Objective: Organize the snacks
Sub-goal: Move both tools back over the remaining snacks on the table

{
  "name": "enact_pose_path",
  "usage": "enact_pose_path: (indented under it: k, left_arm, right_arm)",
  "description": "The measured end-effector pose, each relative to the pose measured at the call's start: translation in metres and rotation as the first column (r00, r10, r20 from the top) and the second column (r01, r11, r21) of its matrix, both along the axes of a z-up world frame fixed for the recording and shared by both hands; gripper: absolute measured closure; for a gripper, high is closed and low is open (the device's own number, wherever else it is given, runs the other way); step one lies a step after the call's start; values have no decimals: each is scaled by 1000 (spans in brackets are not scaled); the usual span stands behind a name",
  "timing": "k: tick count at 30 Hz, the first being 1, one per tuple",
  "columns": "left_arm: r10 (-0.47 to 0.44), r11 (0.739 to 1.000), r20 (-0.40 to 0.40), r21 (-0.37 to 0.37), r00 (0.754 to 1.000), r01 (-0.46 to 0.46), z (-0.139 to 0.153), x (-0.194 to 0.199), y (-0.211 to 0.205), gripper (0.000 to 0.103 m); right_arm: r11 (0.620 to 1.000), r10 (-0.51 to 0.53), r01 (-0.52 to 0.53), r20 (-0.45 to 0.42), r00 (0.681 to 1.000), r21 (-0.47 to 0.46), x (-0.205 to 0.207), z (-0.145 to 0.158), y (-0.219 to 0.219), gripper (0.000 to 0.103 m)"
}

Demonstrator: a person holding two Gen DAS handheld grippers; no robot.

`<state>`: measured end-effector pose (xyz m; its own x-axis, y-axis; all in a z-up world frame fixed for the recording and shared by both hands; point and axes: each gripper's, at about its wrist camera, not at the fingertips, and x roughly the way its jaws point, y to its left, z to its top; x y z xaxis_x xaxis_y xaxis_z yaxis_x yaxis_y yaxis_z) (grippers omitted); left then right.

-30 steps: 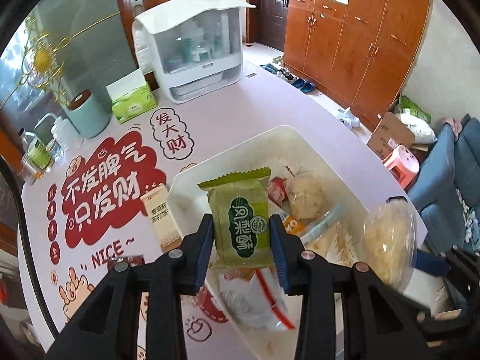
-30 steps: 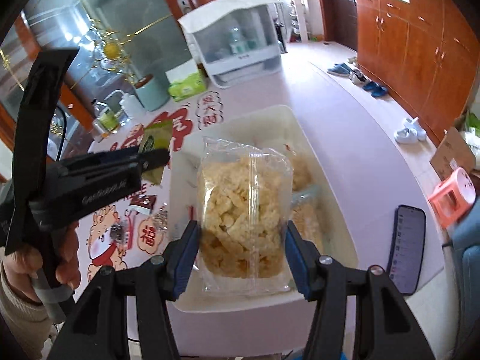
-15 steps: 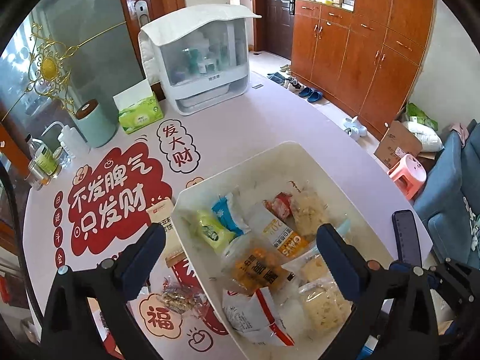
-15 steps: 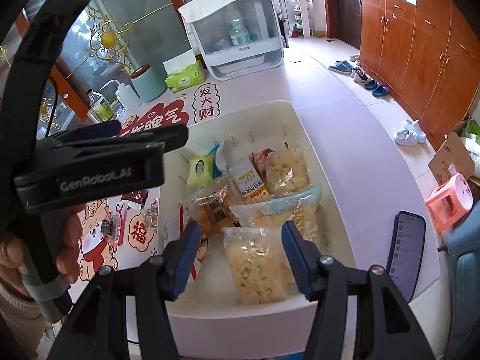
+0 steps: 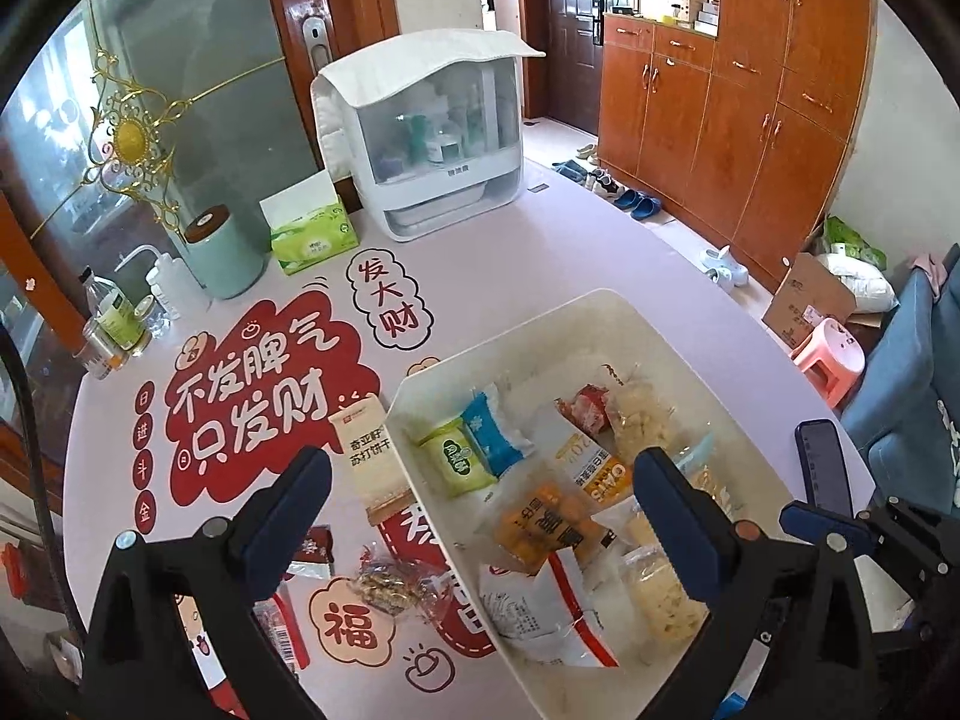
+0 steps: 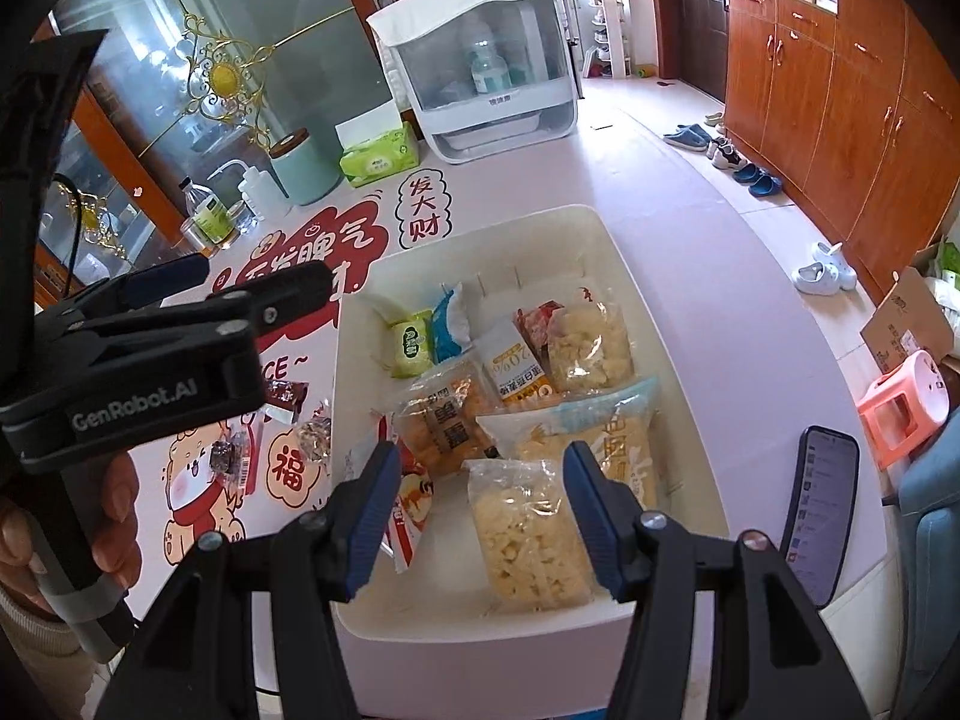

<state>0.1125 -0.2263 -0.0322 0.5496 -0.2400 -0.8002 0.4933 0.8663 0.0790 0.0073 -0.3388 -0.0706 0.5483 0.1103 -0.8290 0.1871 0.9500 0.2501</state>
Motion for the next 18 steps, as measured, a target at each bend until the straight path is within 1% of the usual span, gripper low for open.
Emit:
enact_pose_path:
  k: [6,10,13,18]
  left_arm:
    - [-7,1000,9,14,1000,6,0,-12,10,3]
    - [0,1000,2,25,1000,0,-6,-24,23,3]
    - [11,999,-10,42,1000,-11,-15,-35,40,3]
    - [72,993,-32,96,997,-68,-39,-49,88,3]
  right_arm:
    - [1000,-4,4,-8,1000,4,-5,-2,5,46]
    - [1000,1,-1,-15,1000,9,-9,-4,13,46]
    - [1000,8,-7,-22,1000,17,-11,-7,19,46]
    - [999,40,-40,-32,999,3,-14,-14,41,46]
